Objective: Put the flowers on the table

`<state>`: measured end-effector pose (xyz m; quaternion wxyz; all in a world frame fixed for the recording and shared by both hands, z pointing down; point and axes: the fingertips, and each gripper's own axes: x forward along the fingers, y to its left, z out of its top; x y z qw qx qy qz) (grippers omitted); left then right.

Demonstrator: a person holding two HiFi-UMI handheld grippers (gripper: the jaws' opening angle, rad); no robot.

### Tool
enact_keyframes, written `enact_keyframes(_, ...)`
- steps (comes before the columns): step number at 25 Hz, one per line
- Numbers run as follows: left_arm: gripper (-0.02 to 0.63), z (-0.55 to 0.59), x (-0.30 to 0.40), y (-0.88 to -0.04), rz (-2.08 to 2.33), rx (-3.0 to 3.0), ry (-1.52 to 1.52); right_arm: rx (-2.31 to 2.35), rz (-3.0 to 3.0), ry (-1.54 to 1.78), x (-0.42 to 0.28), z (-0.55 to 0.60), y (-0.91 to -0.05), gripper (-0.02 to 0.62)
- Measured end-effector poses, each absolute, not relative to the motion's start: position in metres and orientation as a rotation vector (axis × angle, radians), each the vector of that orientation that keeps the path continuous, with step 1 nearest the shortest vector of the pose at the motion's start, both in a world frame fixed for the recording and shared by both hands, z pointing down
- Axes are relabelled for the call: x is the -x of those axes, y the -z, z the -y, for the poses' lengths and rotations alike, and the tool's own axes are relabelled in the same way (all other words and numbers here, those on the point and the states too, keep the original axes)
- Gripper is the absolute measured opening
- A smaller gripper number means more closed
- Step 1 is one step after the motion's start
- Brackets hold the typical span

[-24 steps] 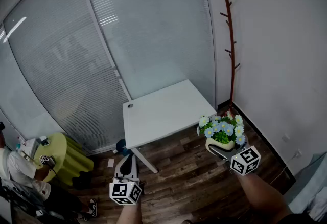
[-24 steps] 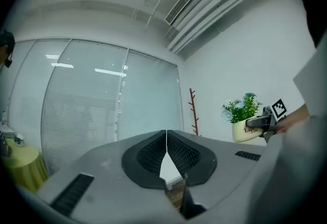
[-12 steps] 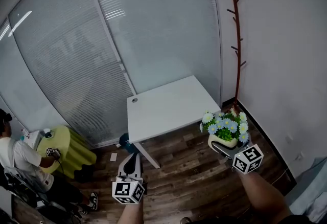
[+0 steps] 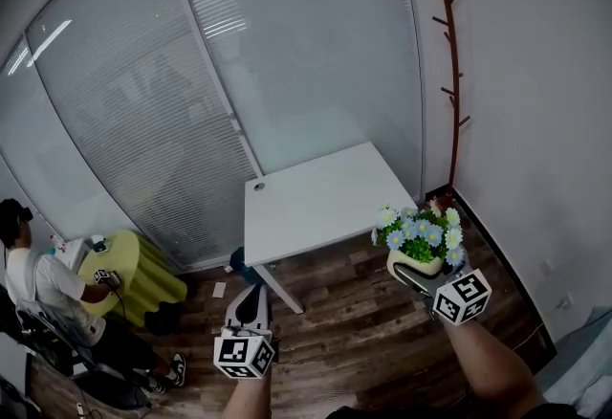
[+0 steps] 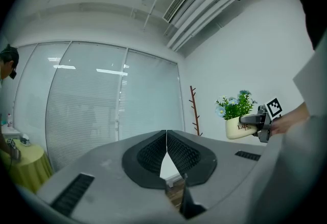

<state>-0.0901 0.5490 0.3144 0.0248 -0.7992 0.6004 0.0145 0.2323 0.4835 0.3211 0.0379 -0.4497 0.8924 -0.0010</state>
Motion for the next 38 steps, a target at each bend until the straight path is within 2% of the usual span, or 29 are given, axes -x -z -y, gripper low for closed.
enact_keyframes(7,0.006,-0.539,0.079,-0.318,-1.876,2.458,-0.023,1.37,-2.748,0.047,-0.24,-0.465,-0.327,0.551)
enact_keyframes(21,0.006,-0.457,0.108,-0.358,-1.867,2.537,-0.054,1.424,-2.715,0.037,-0.204,-0.398,-0.335,0.551)
enact_keyframes(32,0.006,-0.341,0.148,-0.353,-1.778,2.531,0.004,1.502,-2.718,0.014,-0.165,-0.305,-0.338,0.551)
enact_keyframes(38,0.006,-0.291,0.166,-0.343,-1.764,2.571,-0.084,1.51,-2.759,-0.031,-0.137,-0.269,-0.331,0.551)
